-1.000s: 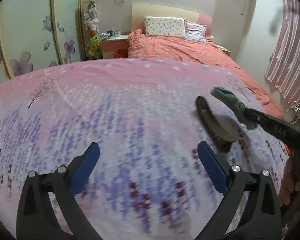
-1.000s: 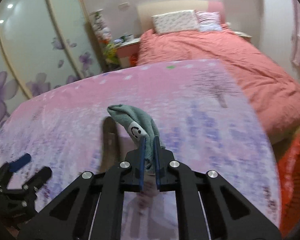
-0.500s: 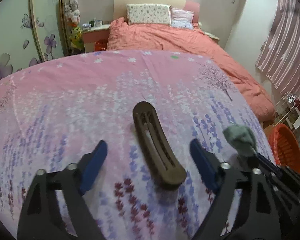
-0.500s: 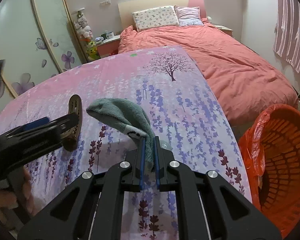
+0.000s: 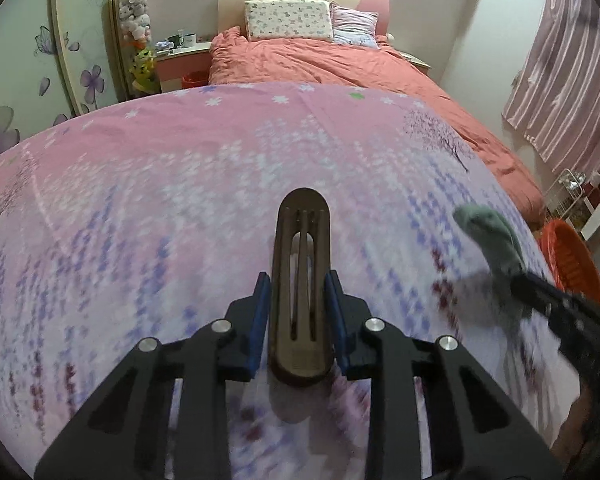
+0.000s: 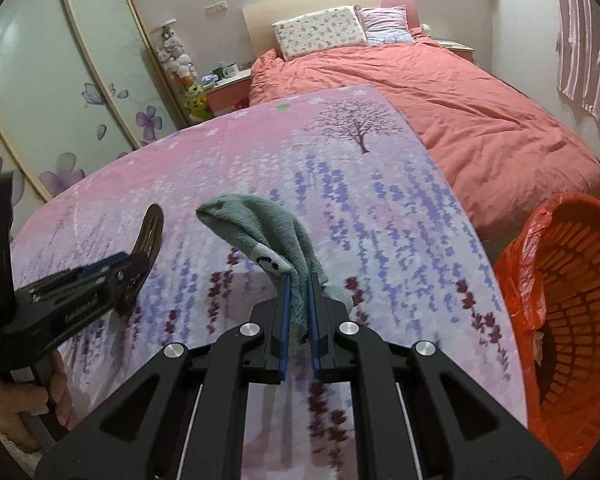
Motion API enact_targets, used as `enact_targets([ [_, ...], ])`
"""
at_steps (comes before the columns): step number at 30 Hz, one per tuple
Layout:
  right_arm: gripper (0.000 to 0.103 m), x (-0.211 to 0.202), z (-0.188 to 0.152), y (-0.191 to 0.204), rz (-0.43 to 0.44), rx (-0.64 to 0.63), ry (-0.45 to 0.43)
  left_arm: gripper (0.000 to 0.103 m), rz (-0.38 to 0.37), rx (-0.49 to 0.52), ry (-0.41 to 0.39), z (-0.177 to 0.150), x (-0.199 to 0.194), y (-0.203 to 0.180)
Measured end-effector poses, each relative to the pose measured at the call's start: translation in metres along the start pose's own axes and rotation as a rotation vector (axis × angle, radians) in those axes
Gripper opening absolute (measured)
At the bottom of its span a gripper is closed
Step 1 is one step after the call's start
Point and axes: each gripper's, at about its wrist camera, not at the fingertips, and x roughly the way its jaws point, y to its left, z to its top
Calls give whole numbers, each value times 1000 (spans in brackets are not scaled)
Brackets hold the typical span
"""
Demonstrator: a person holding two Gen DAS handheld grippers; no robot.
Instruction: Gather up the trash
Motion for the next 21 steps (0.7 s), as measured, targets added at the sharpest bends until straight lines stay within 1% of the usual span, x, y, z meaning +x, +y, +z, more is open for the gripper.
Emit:
enact_targets([
  [4,9,0,-1,9,14,-18,0,31,-2,-6,1,-20,-17,18],
  [5,9,1,-1,12,16,-28,1,42,1,-6,0,-23,-20,22],
  [6,9,2,-1,14,20,-36,5,57,4,-7,-4,-26,-23,24],
  [8,19,5,-1,17,31,-45,7,70,16,-8,-22,-30,-29,28],
  [9,38,5,-1,18,33,-49,6,74,20,-7,-28,-30,-31,28],
  [10,54,5,-1,18,32,-51,1,77,24,-6,-34,-31,-32,28],
  [11,58,4,-2,18,26,-56,-11,82,32,-9,-45,-31,-34,29],
  [12,60,4,-2,19,23,-62,-21,88,37,-12,-52,-32,-37,30],
  [14,60,6,-1,20,21,-68,-15,90,42,-17,-66,-33,-38,31],
  [17,60,16,2,23,0,-76,-1,90,46,-23,-58,-31,-36,29],
  [19,60,22,5,24,-8,-73,5,90,66,-16,-58,-27,-33,27],
  [21,60,26,6,24,-15,-73,12,91,104,1,-55,-24,-30,23],
])
